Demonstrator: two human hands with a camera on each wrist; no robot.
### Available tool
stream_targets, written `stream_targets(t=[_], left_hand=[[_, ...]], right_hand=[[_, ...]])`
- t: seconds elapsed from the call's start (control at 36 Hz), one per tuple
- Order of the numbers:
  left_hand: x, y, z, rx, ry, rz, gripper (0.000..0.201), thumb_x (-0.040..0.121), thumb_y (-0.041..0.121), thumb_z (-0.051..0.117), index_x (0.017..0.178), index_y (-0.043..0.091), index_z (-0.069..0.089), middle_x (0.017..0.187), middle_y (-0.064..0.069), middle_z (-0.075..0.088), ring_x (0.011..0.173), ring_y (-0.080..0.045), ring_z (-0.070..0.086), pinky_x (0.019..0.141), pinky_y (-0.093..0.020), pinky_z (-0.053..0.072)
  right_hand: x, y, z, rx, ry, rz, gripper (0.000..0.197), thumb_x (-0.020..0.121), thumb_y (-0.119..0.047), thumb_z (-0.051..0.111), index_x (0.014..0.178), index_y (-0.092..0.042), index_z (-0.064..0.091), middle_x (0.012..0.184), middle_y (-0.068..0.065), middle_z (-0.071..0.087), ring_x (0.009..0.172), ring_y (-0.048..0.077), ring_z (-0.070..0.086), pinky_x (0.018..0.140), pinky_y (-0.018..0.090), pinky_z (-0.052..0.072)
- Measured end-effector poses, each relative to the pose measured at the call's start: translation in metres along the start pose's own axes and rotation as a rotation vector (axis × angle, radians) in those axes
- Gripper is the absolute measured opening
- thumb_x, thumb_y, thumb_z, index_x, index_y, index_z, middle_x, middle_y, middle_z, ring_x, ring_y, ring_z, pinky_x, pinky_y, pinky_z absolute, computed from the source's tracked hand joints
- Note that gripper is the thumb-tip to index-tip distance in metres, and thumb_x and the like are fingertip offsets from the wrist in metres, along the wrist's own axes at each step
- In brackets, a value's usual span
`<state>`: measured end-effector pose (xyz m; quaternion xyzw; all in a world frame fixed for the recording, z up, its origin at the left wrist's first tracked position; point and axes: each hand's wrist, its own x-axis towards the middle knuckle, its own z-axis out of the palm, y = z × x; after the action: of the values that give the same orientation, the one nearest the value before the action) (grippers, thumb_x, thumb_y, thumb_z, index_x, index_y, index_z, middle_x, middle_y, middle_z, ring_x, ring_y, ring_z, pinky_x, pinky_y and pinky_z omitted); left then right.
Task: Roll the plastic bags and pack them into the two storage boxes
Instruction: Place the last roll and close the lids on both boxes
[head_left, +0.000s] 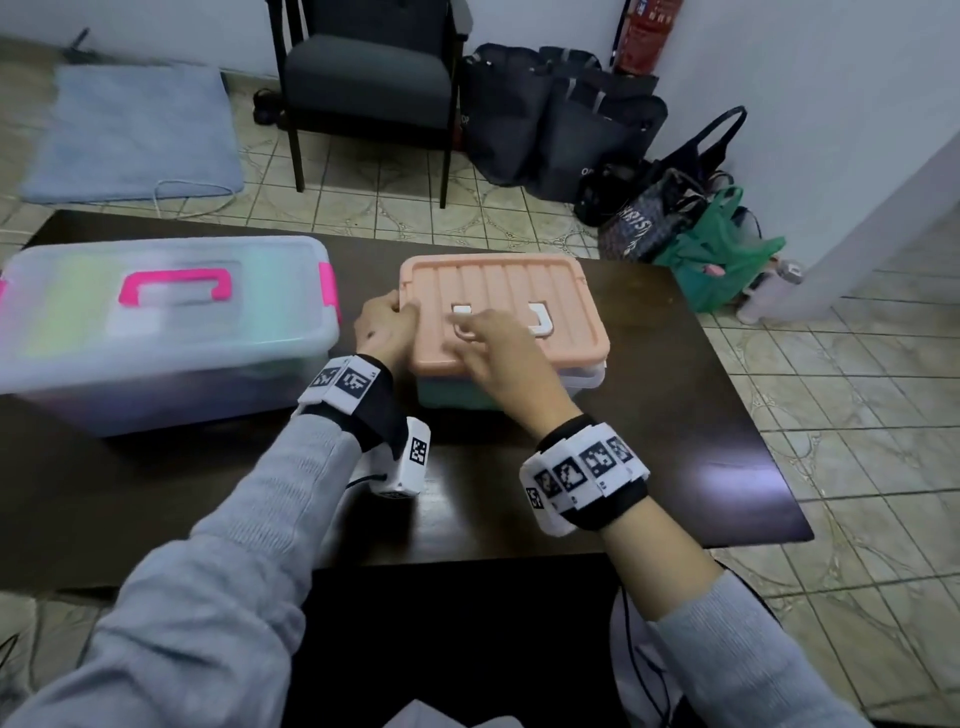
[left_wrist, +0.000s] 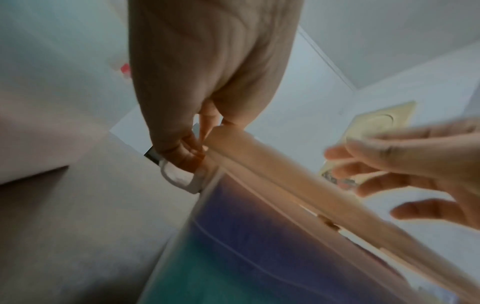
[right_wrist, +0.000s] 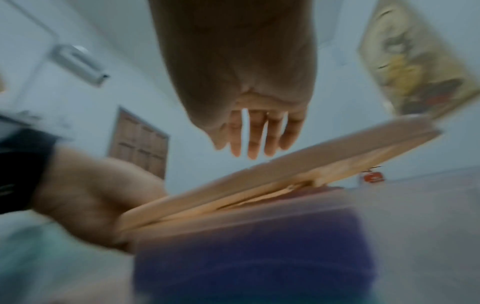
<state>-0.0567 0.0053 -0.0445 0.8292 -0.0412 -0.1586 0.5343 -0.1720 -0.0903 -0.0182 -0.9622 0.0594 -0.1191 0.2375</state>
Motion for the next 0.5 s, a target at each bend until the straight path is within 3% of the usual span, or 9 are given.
stream_targets(t=[0.11,0.17,0.22,0.33,0.5], left_hand=[[0.001,0.005,-0.003,0.161,-0.031,0.039,0.032,0.098,0.019,0.037,0.121,0.012,0.058,0.127,-0.015,0.057,0.117,-0.034,0.051,0.093,-0.032,0.04],[0.003,0.008,-0.003,0.221,-0.046,0.056,0.034,0.099,0.019,0.036,0.124,0.011,0.056,0.13,-0.016,0.055,0.12,-0.034,0.049,0.094,-0.033,0.039],[0.002,0.011,-0.003,0.254,-0.053,0.072,0.034,0.099,0.017,0.035,0.126,0.013,0.056,0.133,-0.015,0.053,0.123,-0.033,0.047,0.097,-0.031,0.037],[-0.001,0.014,0.003,0.271,-0.051,0.076,0.037,0.098,0.013,0.034,0.13,0.008,0.052,0.135,-0.017,0.051,0.125,-0.033,0.045,0.1,-0.031,0.035],[0.003,0.012,0.014,0.359,0.014,0.087,0.037,0.098,0.012,0.03,0.128,-0.002,0.048,0.131,-0.024,0.05,0.123,-0.037,0.044,0.1,-0.037,0.035]], right_hand=[[0.007,0.031,-0.034,-0.117,0.303,0.379,0.036,0.099,-0.026,0.041,0.128,-0.01,0.055,0.13,0.012,0.052,0.121,0.027,0.043,0.099,0.034,0.031],[0.009,0.051,-0.045,-0.104,0.33,0.606,0.04,0.099,-0.031,0.038,0.133,-0.012,0.049,0.134,0.014,0.044,0.124,0.029,0.037,0.1,0.039,0.032],[0.011,0.072,-0.045,-0.052,0.259,0.728,0.043,0.099,-0.032,0.037,0.136,-0.013,0.043,0.137,0.015,0.038,0.127,0.033,0.033,0.103,0.042,0.03],[0.011,0.093,-0.038,0.114,0.101,0.745,0.038,0.101,-0.026,0.029,0.133,-0.01,0.044,0.133,0.02,0.048,0.123,0.037,0.044,0.099,0.038,0.035],[0.019,0.091,-0.039,0.243,0.096,0.78,0.047,0.102,-0.028,0.031,0.148,-0.021,0.029,0.149,0.009,0.036,0.137,0.031,0.033,0.112,0.034,0.025]])
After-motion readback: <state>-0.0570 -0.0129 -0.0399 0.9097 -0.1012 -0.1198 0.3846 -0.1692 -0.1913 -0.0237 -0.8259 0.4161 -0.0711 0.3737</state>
